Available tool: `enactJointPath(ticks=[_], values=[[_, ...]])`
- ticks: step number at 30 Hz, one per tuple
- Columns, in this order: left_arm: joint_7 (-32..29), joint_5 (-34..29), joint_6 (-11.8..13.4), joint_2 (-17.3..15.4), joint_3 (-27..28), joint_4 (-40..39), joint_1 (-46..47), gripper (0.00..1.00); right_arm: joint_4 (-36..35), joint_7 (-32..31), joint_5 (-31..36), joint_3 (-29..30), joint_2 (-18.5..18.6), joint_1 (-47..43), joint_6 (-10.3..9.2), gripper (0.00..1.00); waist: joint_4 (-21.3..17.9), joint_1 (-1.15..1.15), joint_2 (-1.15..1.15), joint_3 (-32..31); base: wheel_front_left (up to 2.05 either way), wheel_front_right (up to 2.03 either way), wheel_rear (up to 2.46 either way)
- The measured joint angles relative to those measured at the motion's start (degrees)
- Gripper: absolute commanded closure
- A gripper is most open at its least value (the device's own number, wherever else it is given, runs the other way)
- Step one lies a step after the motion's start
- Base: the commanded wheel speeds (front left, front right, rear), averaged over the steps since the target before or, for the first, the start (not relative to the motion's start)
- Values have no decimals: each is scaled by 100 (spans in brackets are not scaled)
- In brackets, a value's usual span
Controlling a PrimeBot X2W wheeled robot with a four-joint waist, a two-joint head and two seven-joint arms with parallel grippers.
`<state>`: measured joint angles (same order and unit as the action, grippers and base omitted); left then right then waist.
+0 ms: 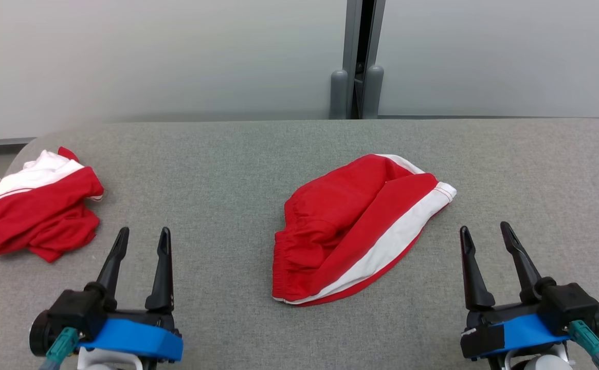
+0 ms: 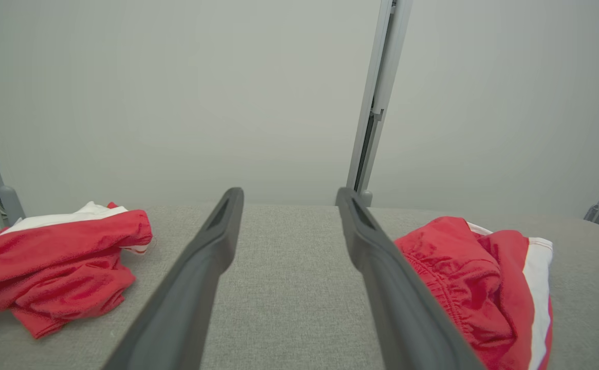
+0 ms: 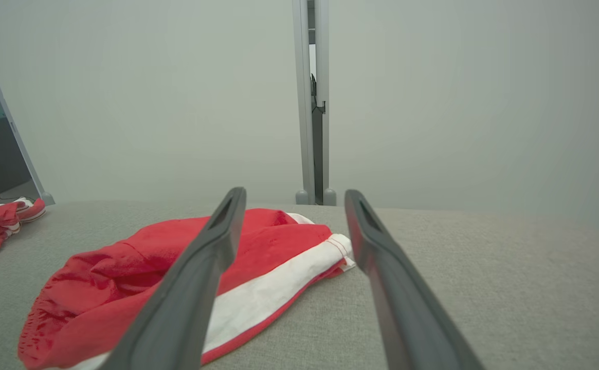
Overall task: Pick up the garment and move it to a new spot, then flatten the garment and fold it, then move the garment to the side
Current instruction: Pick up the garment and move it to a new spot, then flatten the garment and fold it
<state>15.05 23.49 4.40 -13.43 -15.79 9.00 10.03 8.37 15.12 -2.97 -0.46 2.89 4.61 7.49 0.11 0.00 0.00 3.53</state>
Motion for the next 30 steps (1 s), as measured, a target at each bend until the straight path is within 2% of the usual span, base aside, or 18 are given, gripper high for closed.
enactJointPath(ticks=[14,30], values=[[0,-419,-267,288,419,-89,-569,0,131,0,83,211,1,-279,0,0,-15,0,0,-204,0,0,0],[0,-634,-471,498,623,-20,-612,0,114,-54,97,231,1,-341,0,0,-9,0,0,-185,0,0,0]])
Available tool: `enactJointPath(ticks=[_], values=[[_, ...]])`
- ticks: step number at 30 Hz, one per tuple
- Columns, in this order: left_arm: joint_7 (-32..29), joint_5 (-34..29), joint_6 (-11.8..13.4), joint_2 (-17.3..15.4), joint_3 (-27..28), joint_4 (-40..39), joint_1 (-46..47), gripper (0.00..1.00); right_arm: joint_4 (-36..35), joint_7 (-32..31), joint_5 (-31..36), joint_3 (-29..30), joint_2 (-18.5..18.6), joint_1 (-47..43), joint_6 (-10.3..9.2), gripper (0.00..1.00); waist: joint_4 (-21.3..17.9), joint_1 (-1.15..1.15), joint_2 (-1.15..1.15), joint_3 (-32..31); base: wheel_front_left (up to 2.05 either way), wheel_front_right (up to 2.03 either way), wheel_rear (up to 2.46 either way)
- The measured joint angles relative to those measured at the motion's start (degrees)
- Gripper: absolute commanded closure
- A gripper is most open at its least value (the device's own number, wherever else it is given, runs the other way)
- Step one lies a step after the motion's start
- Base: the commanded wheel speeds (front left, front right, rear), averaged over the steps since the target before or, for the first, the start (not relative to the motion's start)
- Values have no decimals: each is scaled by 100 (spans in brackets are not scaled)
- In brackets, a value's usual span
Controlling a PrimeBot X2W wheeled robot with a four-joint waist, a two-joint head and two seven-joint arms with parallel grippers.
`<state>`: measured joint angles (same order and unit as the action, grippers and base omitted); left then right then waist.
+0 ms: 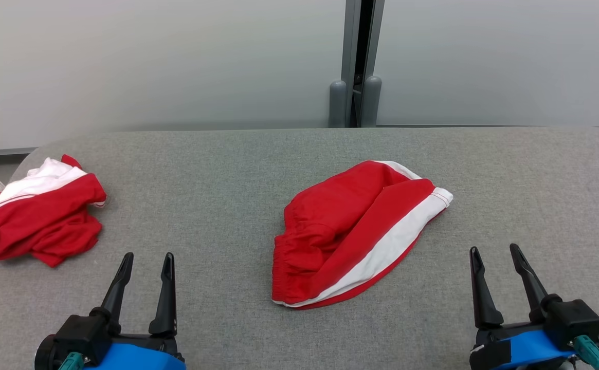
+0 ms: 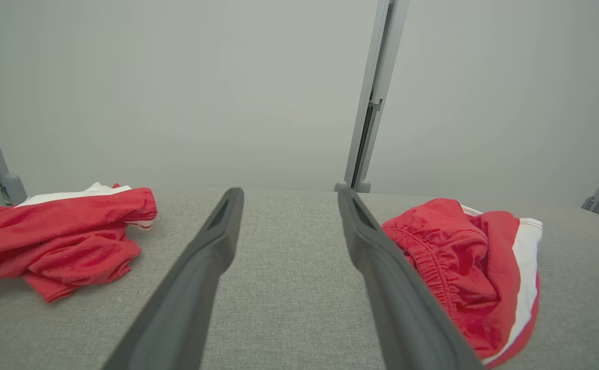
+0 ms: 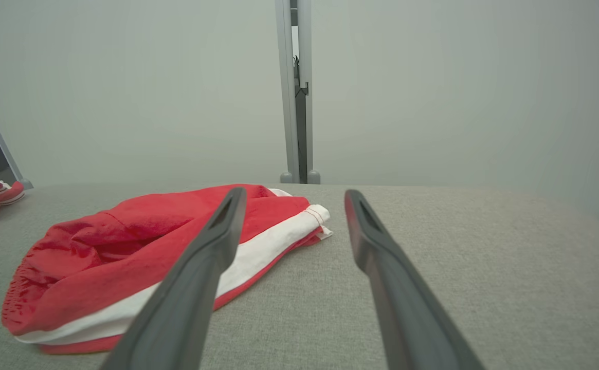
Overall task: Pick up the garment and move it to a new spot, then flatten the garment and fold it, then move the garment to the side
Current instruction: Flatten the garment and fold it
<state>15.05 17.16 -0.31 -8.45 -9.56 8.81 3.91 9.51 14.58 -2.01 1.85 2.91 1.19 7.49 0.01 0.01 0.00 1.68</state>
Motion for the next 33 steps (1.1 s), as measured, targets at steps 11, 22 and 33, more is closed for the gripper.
enactJointPath(ticks=[11,22,33], values=[[1,-119,-137,151,107,8,104,0,-103,-153,415,74,0,759,0,0,55,0,0,235,0,0,0],[1,-227,-305,301,116,1,595,0,836,-681,837,461,301,2405,1,0,185,-1,0,928,0,0,0],[1,-287,-448,476,77,40,1019,0,2426,-891,913,832,567,3132,1,0,538,-2,0,1592,0,0,0]])
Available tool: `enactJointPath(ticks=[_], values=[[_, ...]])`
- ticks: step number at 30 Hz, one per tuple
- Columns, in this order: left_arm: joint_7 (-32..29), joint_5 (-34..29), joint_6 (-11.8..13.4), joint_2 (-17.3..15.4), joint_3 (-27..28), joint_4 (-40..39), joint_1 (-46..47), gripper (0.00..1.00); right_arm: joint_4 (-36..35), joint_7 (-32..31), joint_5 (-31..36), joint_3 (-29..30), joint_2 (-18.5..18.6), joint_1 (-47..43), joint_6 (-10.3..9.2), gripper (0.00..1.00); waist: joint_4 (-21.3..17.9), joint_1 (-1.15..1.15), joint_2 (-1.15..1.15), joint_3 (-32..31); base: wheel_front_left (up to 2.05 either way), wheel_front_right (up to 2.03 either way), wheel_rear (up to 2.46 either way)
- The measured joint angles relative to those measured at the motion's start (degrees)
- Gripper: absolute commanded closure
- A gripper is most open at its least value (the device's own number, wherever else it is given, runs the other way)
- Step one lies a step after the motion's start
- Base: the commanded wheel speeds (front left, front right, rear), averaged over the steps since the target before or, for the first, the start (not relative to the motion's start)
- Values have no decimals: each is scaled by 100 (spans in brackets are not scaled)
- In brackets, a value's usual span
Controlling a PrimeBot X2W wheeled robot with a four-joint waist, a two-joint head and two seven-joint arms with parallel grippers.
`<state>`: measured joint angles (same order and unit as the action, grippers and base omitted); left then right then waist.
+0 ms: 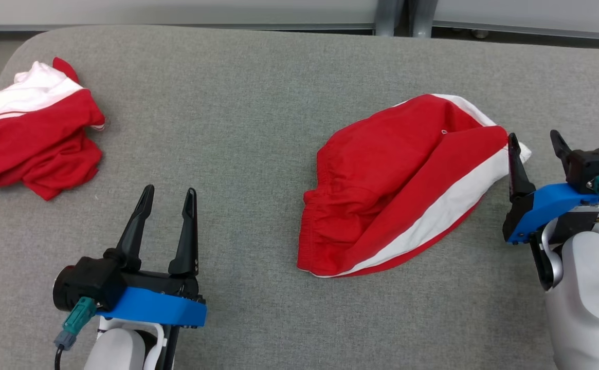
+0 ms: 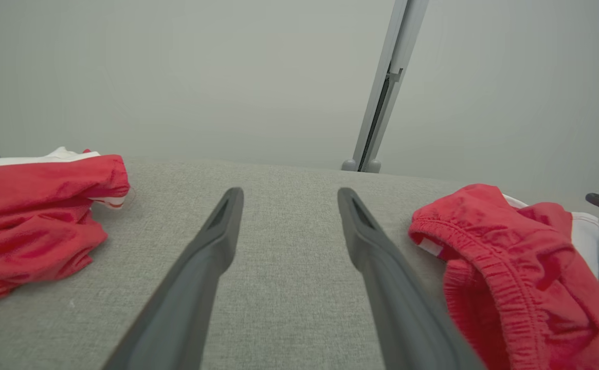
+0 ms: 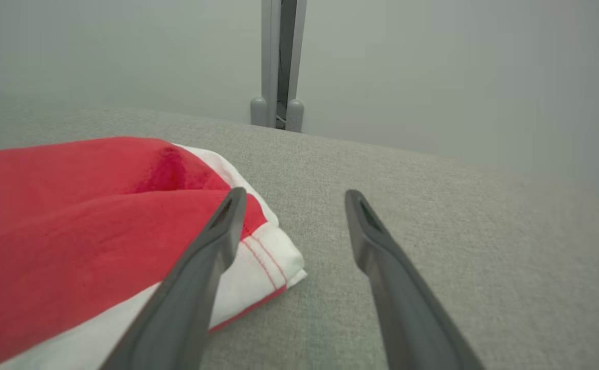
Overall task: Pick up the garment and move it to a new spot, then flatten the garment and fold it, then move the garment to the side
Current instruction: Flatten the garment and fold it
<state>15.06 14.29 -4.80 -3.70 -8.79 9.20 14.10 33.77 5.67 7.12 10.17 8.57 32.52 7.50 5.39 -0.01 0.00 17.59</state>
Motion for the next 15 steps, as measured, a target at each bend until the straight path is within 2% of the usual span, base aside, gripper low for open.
enactJointPath(ticks=[11,12,13,15], values=[[0,-23,-69,66,-7,7,145,0,1084,301,-25,77,-62,292,0,0,203,0,0,234,0,0,0],[0,-23,-74,69,-4,7,158,0,1141,364,-57,60,-65,338,0,68,205,0,0,237,0,0,0],[0,-23,-74,70,0,7,171,0,1191,436,-80,45,-70,373,0,100,202,0,0,235,0,0,0],[0,-24,-75,74,10,8,175,0,1280,558,-79,7,-70,415,0,100,190,0,0,222,0,0,0]])
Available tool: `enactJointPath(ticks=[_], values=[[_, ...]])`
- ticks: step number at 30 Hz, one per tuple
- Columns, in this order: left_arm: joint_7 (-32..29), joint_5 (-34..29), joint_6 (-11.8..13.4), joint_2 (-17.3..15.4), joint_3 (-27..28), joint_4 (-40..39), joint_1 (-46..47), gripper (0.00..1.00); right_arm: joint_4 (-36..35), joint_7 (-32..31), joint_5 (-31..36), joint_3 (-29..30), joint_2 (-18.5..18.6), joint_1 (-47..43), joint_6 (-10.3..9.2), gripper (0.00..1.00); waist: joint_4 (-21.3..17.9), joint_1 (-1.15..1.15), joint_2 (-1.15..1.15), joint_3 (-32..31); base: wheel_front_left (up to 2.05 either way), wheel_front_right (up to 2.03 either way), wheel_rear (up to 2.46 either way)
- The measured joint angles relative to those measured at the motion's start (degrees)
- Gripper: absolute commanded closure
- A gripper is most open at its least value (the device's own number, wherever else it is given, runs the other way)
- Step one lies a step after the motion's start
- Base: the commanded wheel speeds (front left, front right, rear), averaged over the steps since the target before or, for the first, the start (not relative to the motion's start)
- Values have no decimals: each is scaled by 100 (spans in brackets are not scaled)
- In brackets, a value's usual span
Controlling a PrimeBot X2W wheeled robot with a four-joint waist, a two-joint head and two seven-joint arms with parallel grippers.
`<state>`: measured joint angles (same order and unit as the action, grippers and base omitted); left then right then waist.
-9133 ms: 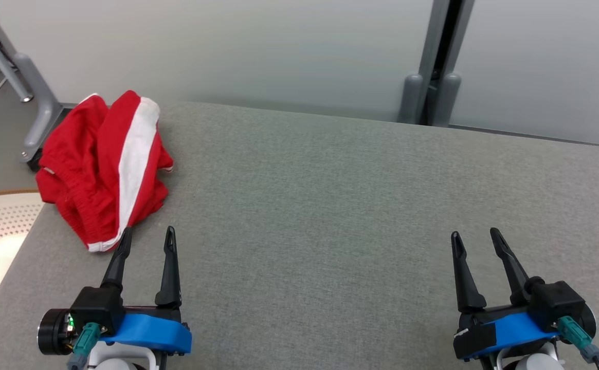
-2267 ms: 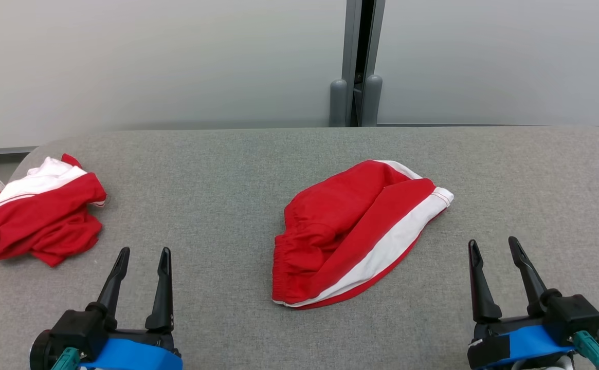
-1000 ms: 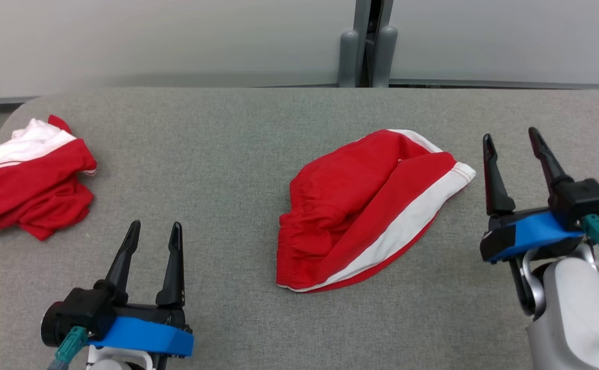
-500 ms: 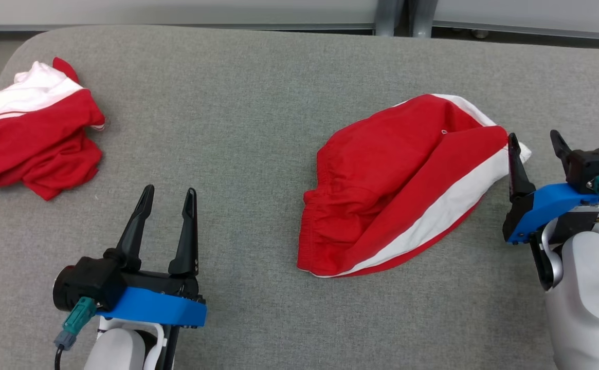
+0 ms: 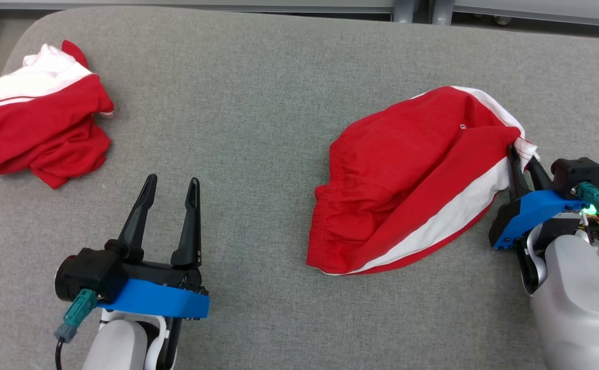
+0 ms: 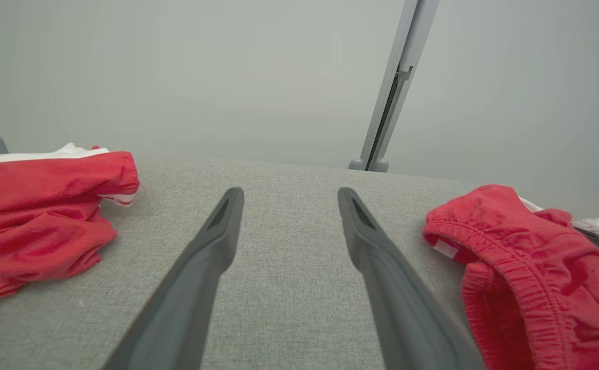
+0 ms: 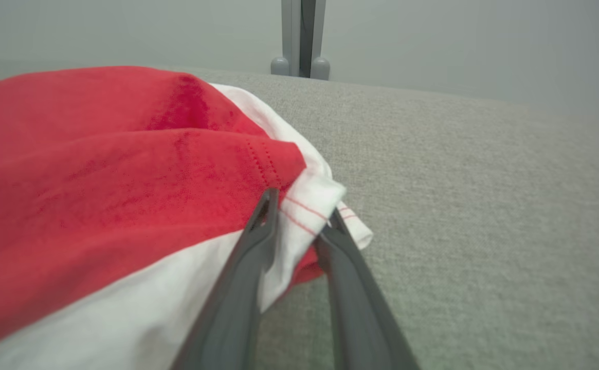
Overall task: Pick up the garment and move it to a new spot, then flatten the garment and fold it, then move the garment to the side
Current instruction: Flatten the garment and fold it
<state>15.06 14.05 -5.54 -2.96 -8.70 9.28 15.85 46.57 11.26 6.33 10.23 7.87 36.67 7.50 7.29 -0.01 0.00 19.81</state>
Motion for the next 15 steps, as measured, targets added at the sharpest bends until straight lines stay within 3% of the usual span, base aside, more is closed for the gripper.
enactJointPath(ticks=[8,15], values=[[0,1,10,12,40,74,-140,0,-37,336,-24,-87,-12,-185,0,100,-110,0,0,-278,0,0,0],[0,55,59,14,65,119,-419,0,-1106,385,-271,-326,-172,-1163,0,100,-318,1,0,-679,0,0,0]])
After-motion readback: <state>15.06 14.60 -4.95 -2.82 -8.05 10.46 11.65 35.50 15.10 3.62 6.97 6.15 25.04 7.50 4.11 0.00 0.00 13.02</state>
